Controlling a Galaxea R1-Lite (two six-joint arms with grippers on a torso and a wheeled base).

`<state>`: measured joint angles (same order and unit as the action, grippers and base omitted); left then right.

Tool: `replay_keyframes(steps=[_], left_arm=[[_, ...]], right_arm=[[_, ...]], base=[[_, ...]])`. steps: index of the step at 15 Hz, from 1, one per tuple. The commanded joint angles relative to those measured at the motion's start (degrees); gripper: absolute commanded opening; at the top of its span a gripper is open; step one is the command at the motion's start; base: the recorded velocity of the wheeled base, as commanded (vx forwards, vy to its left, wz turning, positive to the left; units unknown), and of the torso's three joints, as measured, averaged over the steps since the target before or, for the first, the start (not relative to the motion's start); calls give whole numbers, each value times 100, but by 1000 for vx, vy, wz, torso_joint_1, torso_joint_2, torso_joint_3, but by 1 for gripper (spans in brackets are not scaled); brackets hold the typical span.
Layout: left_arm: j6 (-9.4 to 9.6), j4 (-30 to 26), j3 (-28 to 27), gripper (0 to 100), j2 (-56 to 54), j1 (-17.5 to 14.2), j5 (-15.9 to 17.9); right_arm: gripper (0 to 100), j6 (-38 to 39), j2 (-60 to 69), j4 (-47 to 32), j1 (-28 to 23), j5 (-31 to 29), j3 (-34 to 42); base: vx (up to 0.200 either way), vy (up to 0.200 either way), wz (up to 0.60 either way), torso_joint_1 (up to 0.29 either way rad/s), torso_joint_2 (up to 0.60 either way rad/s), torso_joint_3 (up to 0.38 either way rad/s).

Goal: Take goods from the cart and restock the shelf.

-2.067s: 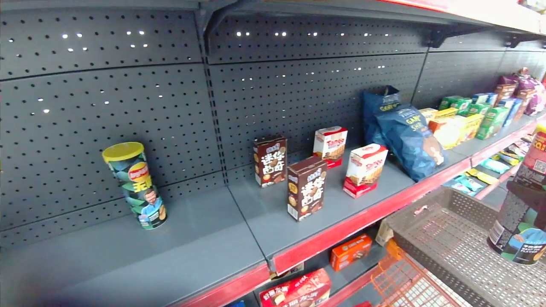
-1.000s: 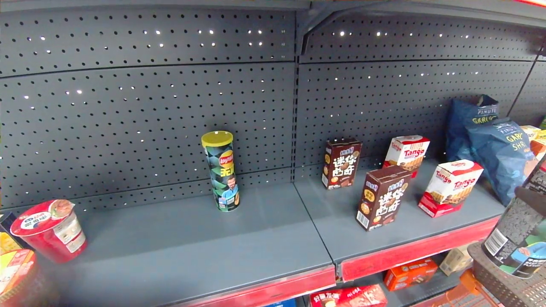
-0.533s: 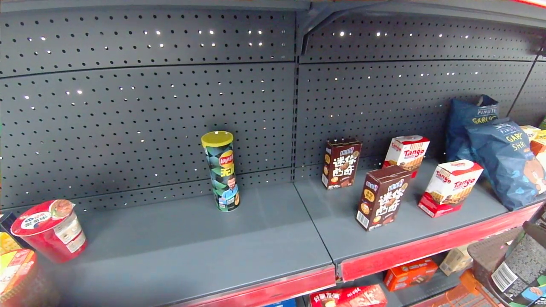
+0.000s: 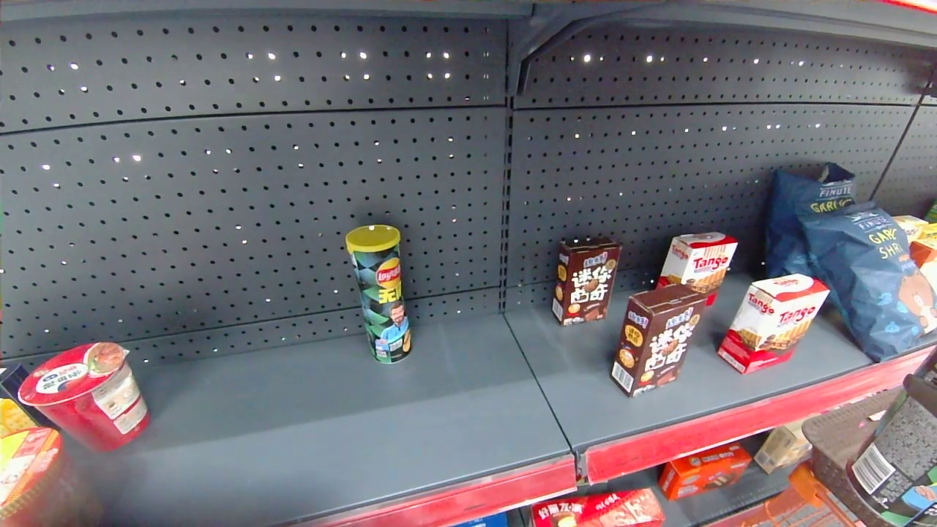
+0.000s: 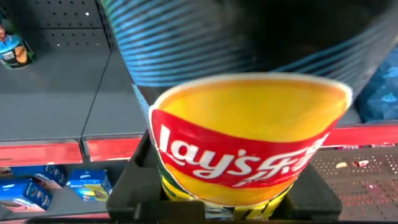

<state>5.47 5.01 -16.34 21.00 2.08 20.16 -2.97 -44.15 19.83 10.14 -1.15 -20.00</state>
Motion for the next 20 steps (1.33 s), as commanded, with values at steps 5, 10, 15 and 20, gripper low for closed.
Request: replay_keyframes(steps=[5, 10, 15, 20], left_arm=[[-328, 2892, -1100, 100, 4377, 460, 533], [-319, 4254, -1416, 100, 6161, 477, 1069], [-328, 5669, -1522, 100, 7611, 380, 1745], [-310, 5977, -1777, 100, 8323, 117, 2334]], right_arm=[[0, -1, -260, -6, -21, 27, -390], [0, 43, -190, -173, -179, -8, -399], [0, 51, -234, -155, -118, 660, -443], [0, 139, -260, -155, -118, 668, -531]], base=[[0, 0, 0, 0, 0, 0], [0, 0, 0, 0, 0, 0], [0, 0, 0, 0, 0, 0], [0, 0, 0, 0, 0, 0]])
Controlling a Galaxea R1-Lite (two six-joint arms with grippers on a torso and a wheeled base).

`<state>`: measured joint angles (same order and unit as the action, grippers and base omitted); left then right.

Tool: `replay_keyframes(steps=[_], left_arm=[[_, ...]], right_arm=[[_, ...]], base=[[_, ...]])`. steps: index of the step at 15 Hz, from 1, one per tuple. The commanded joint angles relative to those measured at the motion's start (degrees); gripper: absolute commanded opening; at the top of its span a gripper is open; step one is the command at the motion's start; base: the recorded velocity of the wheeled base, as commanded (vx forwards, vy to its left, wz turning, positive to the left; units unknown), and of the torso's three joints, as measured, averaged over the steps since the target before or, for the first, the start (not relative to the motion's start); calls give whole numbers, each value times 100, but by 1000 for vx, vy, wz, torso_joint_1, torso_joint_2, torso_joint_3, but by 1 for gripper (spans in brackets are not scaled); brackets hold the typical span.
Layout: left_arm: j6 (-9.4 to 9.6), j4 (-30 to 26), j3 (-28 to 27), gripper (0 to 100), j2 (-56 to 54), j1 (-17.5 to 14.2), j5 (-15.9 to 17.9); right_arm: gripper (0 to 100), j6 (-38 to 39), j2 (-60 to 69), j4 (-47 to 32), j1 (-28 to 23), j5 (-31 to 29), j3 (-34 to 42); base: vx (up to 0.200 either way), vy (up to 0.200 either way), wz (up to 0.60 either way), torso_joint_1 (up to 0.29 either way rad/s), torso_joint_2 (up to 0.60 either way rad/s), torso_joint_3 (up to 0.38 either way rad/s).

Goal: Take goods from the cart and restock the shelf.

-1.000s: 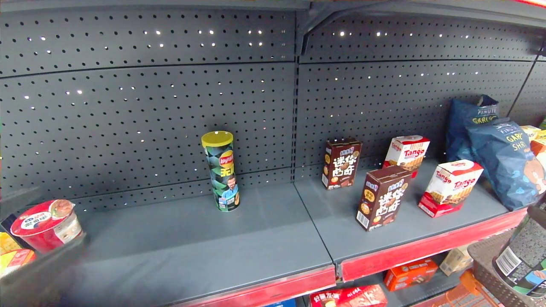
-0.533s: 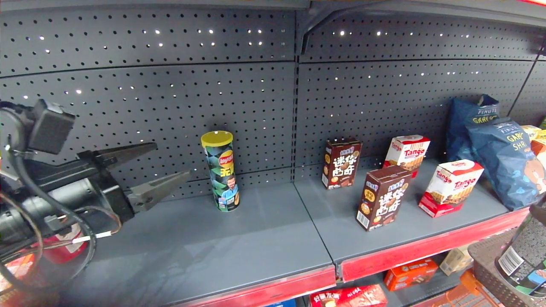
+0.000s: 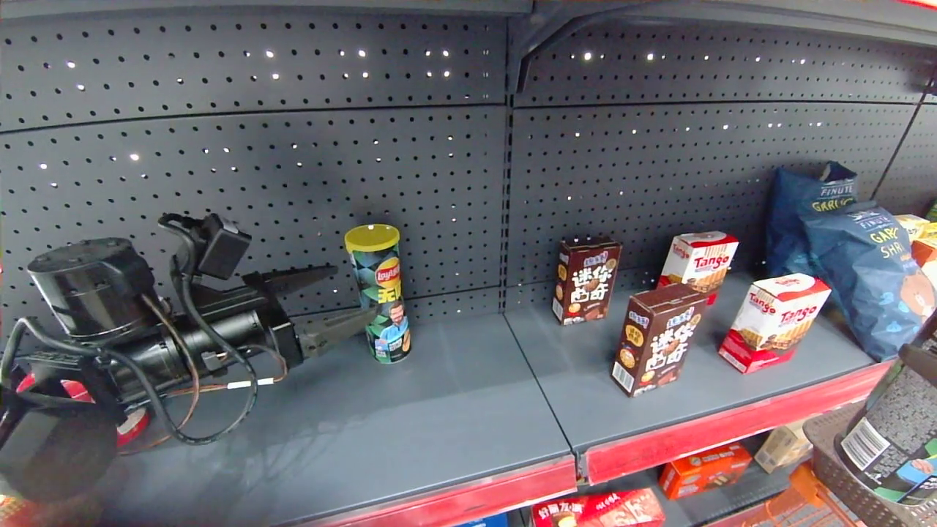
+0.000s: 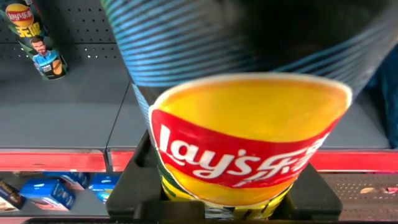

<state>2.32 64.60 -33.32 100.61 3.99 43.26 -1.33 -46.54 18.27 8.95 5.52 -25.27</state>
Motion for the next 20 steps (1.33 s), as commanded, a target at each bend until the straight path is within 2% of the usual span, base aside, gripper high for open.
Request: replay_keyframes(steps=[1, 5, 10, 14, 15, 16, 17, 20], left_arm=[[6, 150, -210, 100, 574, -196, 121], [6, 325, -395, 100, 917, -443, 534], [14, 325, -869, 100, 1497, -522, 560], [120, 317, -1089, 100, 1848, -530, 499], [225, 317, -1107, 100, 1954, -539, 464], [384, 317, -1116, 100, 2068, -539, 279], [428, 317, -1107, 100, 2121, -530, 191], [428, 273, -1124, 100, 2138, -478, -55]], right_arm=[[0, 10, -21, 1, 2, 1, 22], [0, 19, -13, 1, 10, 1, 49], [0, 19, -30, 1, 10, 10, 57], [0, 19, -74, 1, 10, 19, 57], [0, 19, -74, 1, 10, 19, 57], [0, 19, -83, 1, 10, 19, 57], [0, 19, -92, -8, 10, 19, 66], [0, 19, -92, 1, 2, 19, 110]], base=[[0, 0, 0, 0, 0, 0], [0, 0, 0, 0, 0, 0], [0, 0, 0, 0, 0, 0], [0, 0, 0, 0, 0, 0], [0, 0, 0, 0, 0, 0], [0, 0, 0, 0, 0, 0], [0, 0, 0, 0, 0, 0], [0, 0, 0, 0, 0, 0]])
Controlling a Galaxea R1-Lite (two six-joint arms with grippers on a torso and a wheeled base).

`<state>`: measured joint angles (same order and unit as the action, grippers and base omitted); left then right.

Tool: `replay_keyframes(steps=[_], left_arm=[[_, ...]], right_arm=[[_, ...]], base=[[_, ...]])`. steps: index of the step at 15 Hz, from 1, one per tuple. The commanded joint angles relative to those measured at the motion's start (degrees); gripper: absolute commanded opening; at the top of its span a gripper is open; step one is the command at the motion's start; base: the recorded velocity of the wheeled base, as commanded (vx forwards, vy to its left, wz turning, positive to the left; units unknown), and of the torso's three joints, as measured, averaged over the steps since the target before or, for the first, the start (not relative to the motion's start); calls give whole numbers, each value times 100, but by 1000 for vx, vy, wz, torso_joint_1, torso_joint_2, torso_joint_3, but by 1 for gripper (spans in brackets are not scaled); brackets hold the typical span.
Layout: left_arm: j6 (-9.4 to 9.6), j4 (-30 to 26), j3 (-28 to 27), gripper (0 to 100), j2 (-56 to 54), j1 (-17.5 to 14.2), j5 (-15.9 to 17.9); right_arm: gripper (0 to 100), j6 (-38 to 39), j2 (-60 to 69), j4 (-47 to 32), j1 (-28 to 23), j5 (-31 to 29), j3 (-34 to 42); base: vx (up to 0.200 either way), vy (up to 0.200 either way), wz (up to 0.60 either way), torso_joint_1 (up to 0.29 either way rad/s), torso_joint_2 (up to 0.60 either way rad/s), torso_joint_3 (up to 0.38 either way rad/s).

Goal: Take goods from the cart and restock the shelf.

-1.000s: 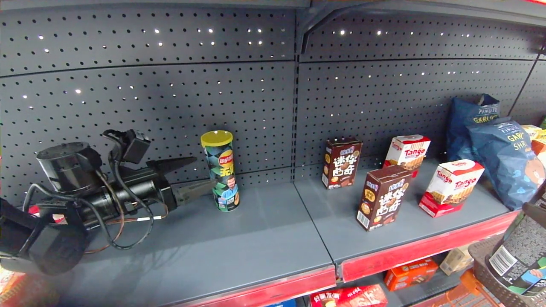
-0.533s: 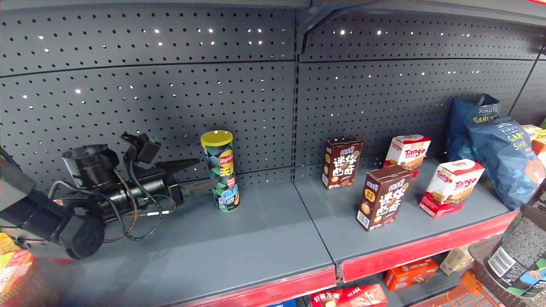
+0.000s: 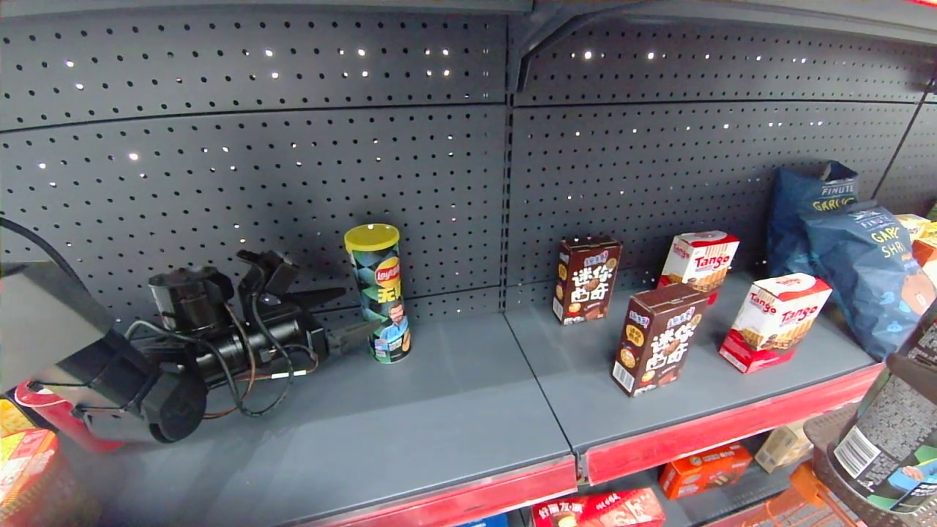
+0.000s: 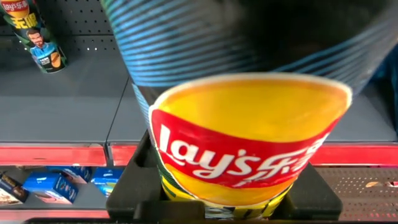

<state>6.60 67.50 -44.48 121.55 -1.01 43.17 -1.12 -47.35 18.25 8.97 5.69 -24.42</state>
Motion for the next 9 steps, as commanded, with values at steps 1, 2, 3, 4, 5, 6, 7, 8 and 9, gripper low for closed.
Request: replay_keyframes(steps=[1, 2, 3, 4, 5, 6, 7, 8, 9], left_arm=[[0, -18, 1, 100, 44, 31, -133], [0, -26, 10, 100, 35, 101, -300], [8, -26, 10, 100, 35, 128, -326], [8, -35, 1, 100, 35, 207, -555], [8, -35, 1, 100, 35, 277, -713], [8, -53, -8, 100, 35, 391, -915], [8, -53, -34, 100, 35, 453, -1038], [8, -53, -87, 100, 44, 505, -1117], [8, -88, -192, 100, 53, 558, -1241]], right_arm=[[0, -2, -2, 3, -1, 2, 51], [0, -11, 24, 3, -10, 2, 104], [0, -2, 33, 3, -10, 2, 130], [0, -11, 41, 3, -10, 2, 192], [0, -11, 41, 3, -10, 2, 192], [0, -2, 33, 3, -10, 2, 183], [0, -11, 33, 3, -10, 2, 183], [0, -2, 33, 3, -18, 2, 183], [0, -11, 33, 3, -18, 2, 183]], base=[[0, 0, 0, 0, 0, 0], [0, 0, 0, 0, 0, 0], [0, 0, 0, 0, 0, 0], [0, 0, 0, 0, 0, 0], [0, 0, 0, 0, 0, 0], [0, 0, 0, 0, 0, 0], [0, 0, 0, 0, 0, 0], [0, 0, 0, 0, 0, 0], [0, 0, 0, 0, 0, 0]])
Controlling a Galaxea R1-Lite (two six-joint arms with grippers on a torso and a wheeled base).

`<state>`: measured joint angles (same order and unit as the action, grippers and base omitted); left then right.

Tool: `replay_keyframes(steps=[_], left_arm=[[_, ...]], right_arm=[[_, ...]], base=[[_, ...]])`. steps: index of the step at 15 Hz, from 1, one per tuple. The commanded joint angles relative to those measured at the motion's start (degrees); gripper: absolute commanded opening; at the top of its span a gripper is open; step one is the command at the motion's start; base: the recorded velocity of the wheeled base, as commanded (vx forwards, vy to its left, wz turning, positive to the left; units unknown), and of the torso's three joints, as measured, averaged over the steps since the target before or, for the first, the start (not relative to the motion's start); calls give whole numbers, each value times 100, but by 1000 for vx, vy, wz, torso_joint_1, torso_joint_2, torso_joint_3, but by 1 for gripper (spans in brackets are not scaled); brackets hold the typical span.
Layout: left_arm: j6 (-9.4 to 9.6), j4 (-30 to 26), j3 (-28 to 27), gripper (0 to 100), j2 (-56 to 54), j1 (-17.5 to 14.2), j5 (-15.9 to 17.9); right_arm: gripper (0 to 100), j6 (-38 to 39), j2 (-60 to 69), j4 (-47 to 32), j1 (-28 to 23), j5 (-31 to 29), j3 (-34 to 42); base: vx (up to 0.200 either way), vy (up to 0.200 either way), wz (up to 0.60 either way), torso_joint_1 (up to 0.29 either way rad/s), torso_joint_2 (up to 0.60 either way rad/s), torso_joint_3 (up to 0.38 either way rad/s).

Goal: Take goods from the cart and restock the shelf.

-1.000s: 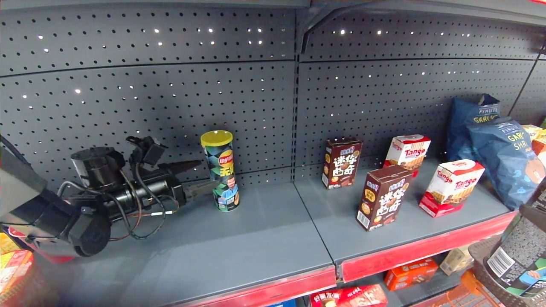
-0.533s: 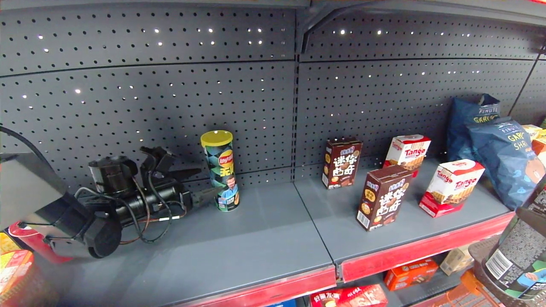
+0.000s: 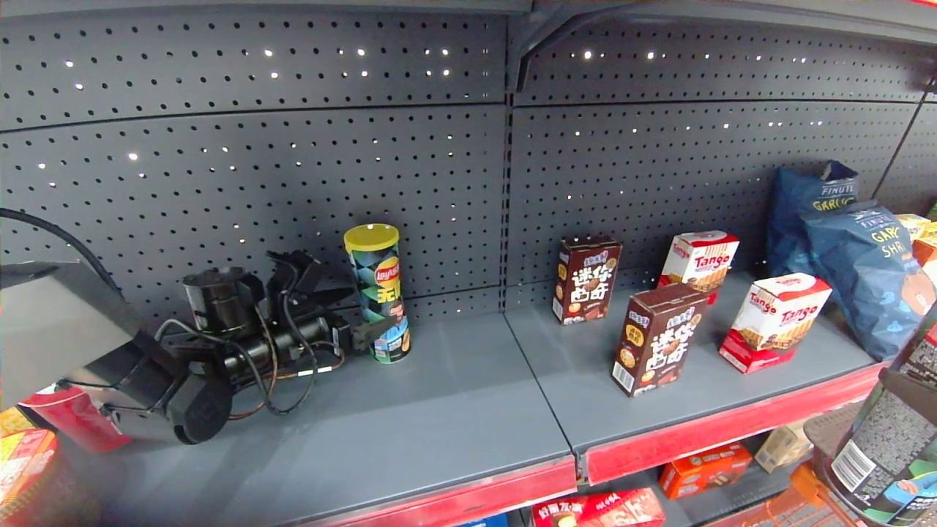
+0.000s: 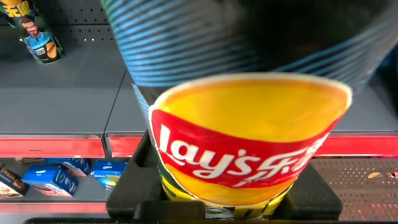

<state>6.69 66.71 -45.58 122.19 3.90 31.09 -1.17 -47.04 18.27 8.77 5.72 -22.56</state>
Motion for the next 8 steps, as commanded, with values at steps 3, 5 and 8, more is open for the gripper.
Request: replay_keyframes(steps=[3, 5, 8], left_arm=[[-1, -343, -364, 100, -2, 172, -182], [-1, -404, -478, 100, 7, 199, -226], [-1, -615, -847, 100, 121, 278, -226]], right_arm=[[0, -6, 2, 1, -6, 8, -2], [0, -6, 2, 1, -15, 8, -2], [0, 3, 2, 1, -24, 0, 6]], base=[[0, 0, 0, 0, 0, 0], [0, 0, 0, 0, 0, 0], [0, 0, 0, 0, 0, 0]])
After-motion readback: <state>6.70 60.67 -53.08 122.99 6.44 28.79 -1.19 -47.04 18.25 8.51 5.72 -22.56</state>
